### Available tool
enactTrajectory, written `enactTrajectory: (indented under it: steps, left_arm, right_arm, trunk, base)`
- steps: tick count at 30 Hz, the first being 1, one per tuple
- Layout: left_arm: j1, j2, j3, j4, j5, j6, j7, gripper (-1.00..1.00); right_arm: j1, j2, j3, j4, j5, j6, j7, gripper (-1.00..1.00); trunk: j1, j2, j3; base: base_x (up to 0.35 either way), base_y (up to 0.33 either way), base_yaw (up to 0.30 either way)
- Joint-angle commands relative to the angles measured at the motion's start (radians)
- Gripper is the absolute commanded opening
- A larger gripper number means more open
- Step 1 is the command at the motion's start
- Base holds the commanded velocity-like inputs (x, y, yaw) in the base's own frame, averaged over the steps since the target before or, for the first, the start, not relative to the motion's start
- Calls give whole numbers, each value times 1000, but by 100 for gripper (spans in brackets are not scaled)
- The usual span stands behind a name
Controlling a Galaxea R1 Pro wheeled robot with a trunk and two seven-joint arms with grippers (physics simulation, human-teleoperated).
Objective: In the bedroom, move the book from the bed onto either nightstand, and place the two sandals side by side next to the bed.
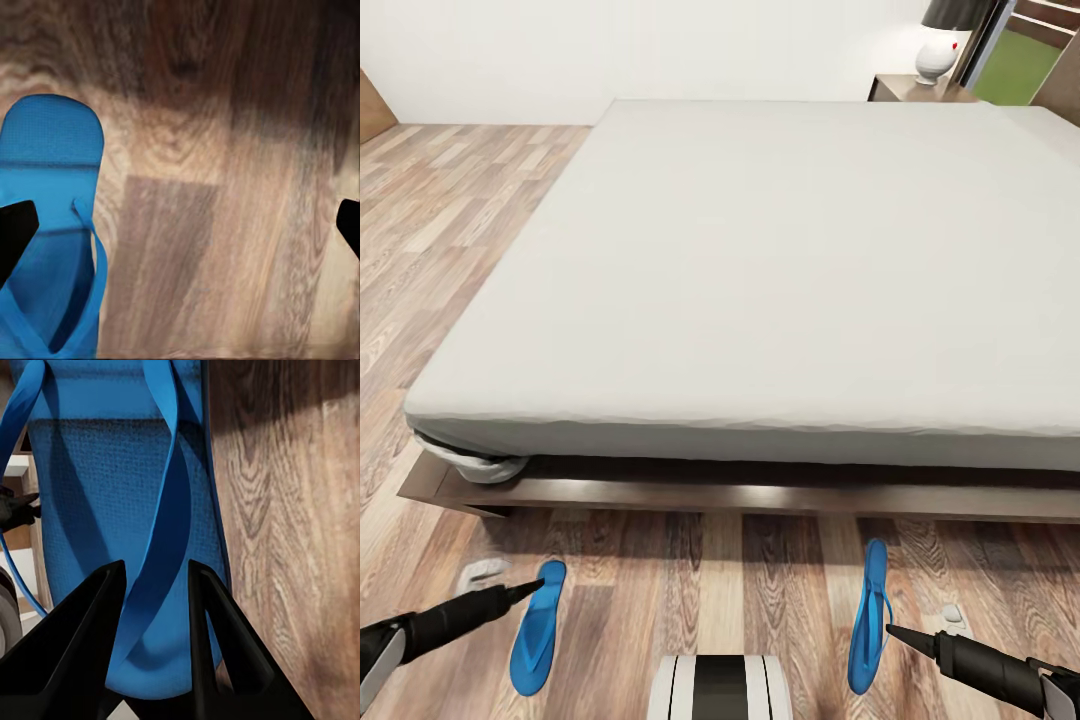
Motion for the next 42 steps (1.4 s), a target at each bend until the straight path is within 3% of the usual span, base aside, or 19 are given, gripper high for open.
enactTrajectory:
  steps: [1, 3, 7, 42]
  left_arm:
    - [1, 0, 1, 11, 6, -7, -16, 100]
    - [4, 0, -1, 61, 6, -121, -55, 100]
    - [5, -3, -3, 95, 6, -172, -67, 100]
    - [5, -8, -4, 102, 7, -183, -69, 100]
  right_arm:
    - [0, 0, 1, 0, -2, 5, 2, -100]
    - [0, 0, 1, 0, -2, 4, 1, -100]
    - [0, 0, 1, 0, -2, 4, 1, -100]
    - [0, 1, 1, 2, -2, 4, 0, -100]
  trunk:
    - [0, 0, -1]
    - [0, 0, -1]
    - [0, 0, -1]
    - [0, 0, -1]
  base:
    - [0, 0, 0]
    - [0, 0, 0]
    - [0, 0, 0]
    - [0, 0, 0]
